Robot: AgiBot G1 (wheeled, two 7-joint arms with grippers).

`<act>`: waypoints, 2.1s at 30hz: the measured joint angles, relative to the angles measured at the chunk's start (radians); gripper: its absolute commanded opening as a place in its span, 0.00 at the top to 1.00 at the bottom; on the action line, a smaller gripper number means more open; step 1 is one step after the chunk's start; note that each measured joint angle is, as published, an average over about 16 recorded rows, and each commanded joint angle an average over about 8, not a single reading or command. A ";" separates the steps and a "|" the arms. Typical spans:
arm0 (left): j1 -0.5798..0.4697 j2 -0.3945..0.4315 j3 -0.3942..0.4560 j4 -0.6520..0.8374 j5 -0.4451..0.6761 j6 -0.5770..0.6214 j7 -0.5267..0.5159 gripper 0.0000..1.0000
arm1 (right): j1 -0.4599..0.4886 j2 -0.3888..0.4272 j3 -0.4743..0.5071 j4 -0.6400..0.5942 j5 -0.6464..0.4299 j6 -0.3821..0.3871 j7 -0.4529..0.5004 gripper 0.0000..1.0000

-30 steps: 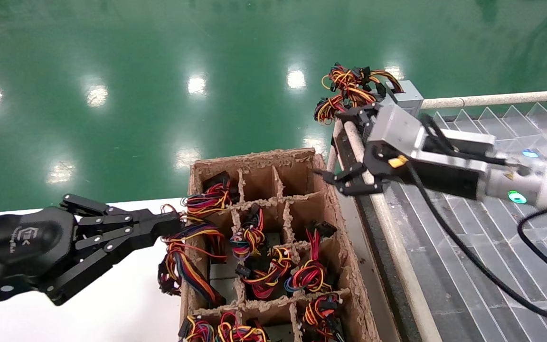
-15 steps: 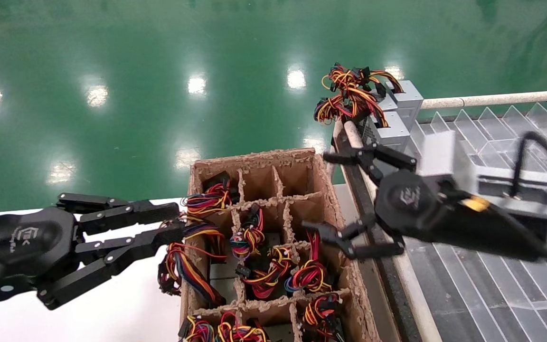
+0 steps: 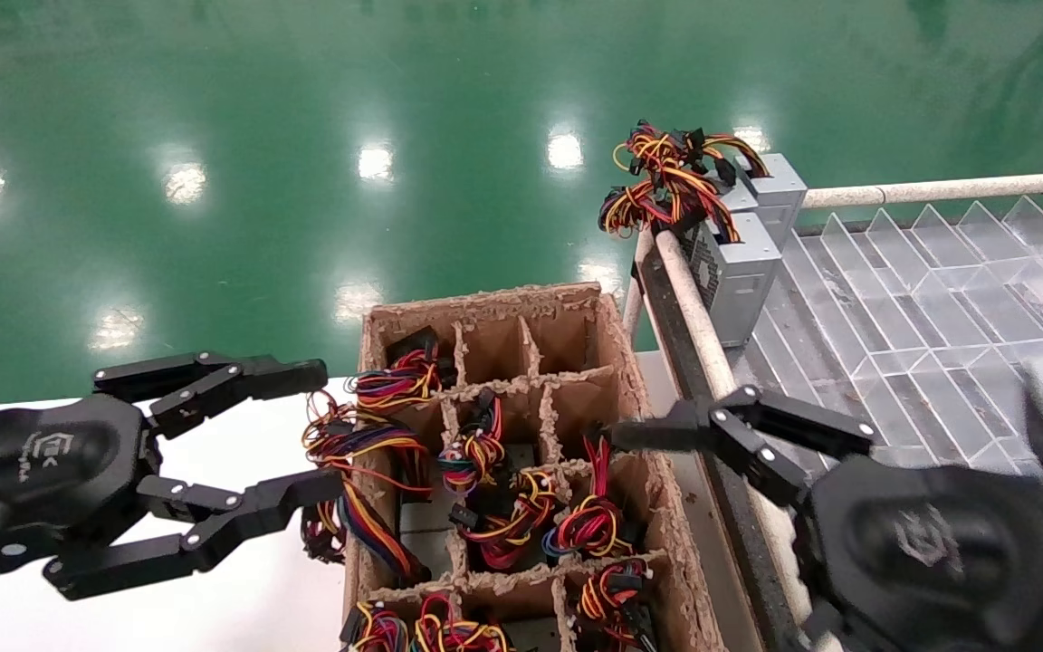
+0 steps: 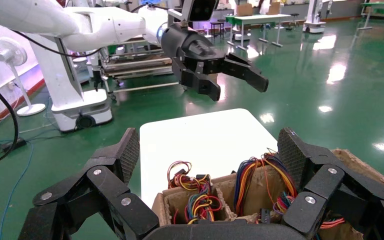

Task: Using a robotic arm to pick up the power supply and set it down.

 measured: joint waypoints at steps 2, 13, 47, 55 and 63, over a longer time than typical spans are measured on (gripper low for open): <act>0.000 0.000 0.000 0.000 0.000 0.000 0.000 0.00 | -0.006 0.005 0.003 0.005 0.012 -0.009 0.006 0.00; 0.000 0.000 0.000 0.000 0.000 0.000 0.000 0.00 | -0.005 0.004 0.003 0.004 0.010 -0.007 0.004 0.00; 0.000 0.000 0.000 0.000 0.000 0.000 0.000 0.00 | 0.005 -0.004 -0.003 -0.005 -0.013 0.008 -0.002 0.00; 0.000 0.000 0.000 0.000 0.000 0.000 0.000 0.00 | 0.006 -0.005 -0.004 -0.005 -0.013 0.009 -0.003 0.00; 0.000 0.000 0.000 0.000 0.000 0.000 0.000 0.00 | 0.006 -0.005 -0.004 -0.006 -0.014 0.009 -0.003 0.00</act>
